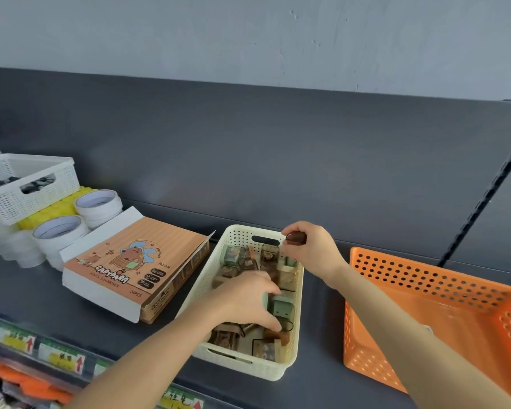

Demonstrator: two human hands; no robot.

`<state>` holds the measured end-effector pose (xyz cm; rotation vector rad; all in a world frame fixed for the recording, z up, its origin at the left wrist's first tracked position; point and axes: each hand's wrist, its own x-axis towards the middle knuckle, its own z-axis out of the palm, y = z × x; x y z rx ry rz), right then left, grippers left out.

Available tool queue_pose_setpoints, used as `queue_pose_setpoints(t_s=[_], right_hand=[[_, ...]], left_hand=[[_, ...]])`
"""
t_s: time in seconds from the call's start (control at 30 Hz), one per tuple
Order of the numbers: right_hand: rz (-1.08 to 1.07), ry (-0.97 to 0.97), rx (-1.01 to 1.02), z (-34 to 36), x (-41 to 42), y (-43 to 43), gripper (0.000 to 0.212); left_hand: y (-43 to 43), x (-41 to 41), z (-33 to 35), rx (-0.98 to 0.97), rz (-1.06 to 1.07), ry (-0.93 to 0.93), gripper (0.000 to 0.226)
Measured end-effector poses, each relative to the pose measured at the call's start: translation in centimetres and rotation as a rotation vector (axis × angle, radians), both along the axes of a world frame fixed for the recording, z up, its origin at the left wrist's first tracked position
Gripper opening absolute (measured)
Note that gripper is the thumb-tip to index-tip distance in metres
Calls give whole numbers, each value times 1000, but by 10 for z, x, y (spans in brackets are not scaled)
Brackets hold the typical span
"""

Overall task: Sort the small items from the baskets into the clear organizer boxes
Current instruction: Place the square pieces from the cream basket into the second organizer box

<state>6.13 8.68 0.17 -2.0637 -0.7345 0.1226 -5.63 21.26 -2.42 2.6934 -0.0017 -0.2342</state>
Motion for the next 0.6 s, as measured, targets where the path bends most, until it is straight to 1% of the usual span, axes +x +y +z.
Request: queue_pose_setpoints(t_s=[0.07,0.13,0.23,0.33,0.4,0.47,0.6], right_hand=[[-11,-24,-13,-1,3,-3,24],[5,-96,-92,-2,6,-6,22],[128,-216,-343,-3,6,-3,21],[224,-358,-609,-3,1,9,20],[275,-377,-728,-1,2,16,22],[328,-346,-825,2,3,20,25],[365,-373,-891,0,4,22,27]], left_hand=[[2,-2,-1,-36,14,-35,61],[9,-4,0,-83,45,-78,52],[21,-8,4,-174,131,-123,40],[31,-15,6,-246,202,-181,36],[33,-19,7,-254,216,-212,36],[37,-23,8,-255,223,-235,36],[44,-29,8,-325,244,-282,35]])
